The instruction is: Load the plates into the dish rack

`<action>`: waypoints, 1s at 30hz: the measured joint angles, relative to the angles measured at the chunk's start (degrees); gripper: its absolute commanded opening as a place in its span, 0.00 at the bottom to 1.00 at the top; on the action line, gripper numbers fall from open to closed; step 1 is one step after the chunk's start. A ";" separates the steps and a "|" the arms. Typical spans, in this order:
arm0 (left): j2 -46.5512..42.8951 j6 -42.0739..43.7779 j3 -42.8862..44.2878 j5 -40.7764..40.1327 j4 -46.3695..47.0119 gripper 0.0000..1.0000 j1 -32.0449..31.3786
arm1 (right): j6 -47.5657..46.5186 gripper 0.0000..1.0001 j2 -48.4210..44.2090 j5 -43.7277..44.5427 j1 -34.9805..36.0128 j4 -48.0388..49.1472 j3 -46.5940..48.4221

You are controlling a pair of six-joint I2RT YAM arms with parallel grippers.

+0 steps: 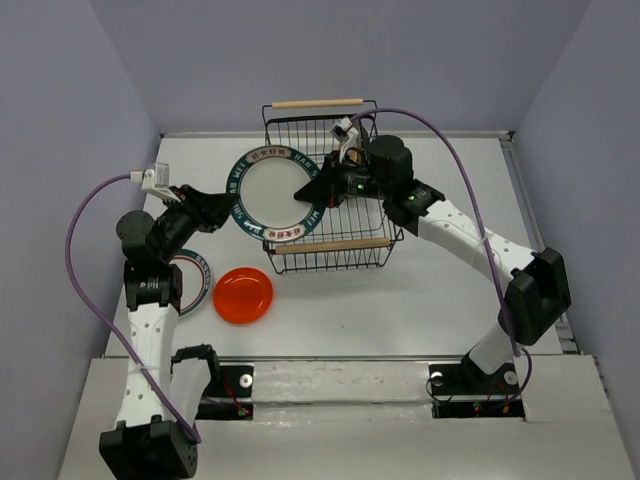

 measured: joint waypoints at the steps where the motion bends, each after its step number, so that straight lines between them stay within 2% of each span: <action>1: 0.13 1.05 -0.02 -0.59 -0.48 0.73 0.17 | -0.39 0.07 -0.35 -0.07 0.02 0.83 0.04; 3: -0.02 2.29 -0.02 -1.33 -2.01 0.87 -0.50 | -0.74 0.07 -0.90 2.40 0.70 0.87 0.28; 8: -3.91 8.15 -0.76 -9.09 -6.64 0.94 -2.80 | -4.94 0.07 0.57 16.13 0.81 -6.64 5.29; 14: -7.56 11.87 -0.76 -15.45 -11.06 0.95 -3.69 | -13.44 0.07 8.00 42.42 0.79 -15.45 17.05; 18: -7.45 13.64 -0.76 -16.96 -13.16 0.95 -6.97 | -18.40 0.07 13.33 56.87 0.57 -18.36 21.77; 24: -6.12 15.17 -0.76 -17.75 -15.45 0.95 -11.91 | -22.05 0.07 24.04 70.01 0.37 -22.01 30.86; 30: -6.05 15.91 -0.76 -18.73 -16.37 0.95 -14.51 | -21.11 0.07 32.59 76.35 0.39 -24.81 36.87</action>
